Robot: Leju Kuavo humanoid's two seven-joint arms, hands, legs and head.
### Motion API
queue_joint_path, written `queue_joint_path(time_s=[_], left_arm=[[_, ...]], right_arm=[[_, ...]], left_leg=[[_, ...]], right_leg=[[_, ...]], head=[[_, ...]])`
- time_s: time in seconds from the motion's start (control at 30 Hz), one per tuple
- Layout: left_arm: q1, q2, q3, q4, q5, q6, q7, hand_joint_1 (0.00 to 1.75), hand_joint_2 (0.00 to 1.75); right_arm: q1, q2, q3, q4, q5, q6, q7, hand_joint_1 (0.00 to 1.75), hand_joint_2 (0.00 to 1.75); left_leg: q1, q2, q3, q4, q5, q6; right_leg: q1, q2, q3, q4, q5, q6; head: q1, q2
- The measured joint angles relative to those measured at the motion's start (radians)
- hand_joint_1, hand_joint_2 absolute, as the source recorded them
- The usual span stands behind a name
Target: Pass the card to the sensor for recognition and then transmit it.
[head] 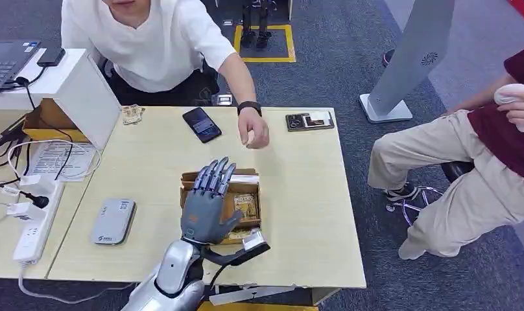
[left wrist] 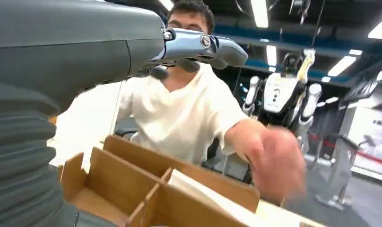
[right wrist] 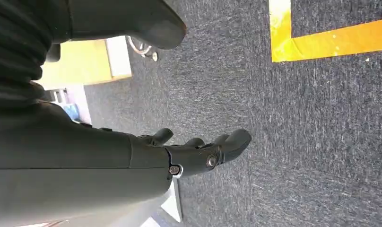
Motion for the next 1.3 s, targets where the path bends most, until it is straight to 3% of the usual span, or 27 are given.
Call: queue_joint_path(time_s=[0.5,1.3], left_arm=[[0.018,0.074,0.023,-0.167,0.008,0.032,-0.041,0.00,1.75],[0.020,0.167,0.026,-0.147,-0.040,-0.076,-0.035,0.00,1.75]], right_arm=[[0.001,0.000,-0.001,0.000,-0.011,-0.007,-0.004,0.00,1.75],[0.001,0.000,-0.003,0.000,-0.009,0.002,-0.004,0.00,1.75]], left_leg=[[0.000,0.000,0.000,0.000,0.000,0.000],[0.000,0.000,0.000,0.000,0.000,0.000]], right_leg=[[0.000,0.000,0.000,0.000,0.000,0.000],[0.000,0.000,0.000,0.000,0.000,0.000]], head=[[0.000,0.000],[0.000,0.000]])
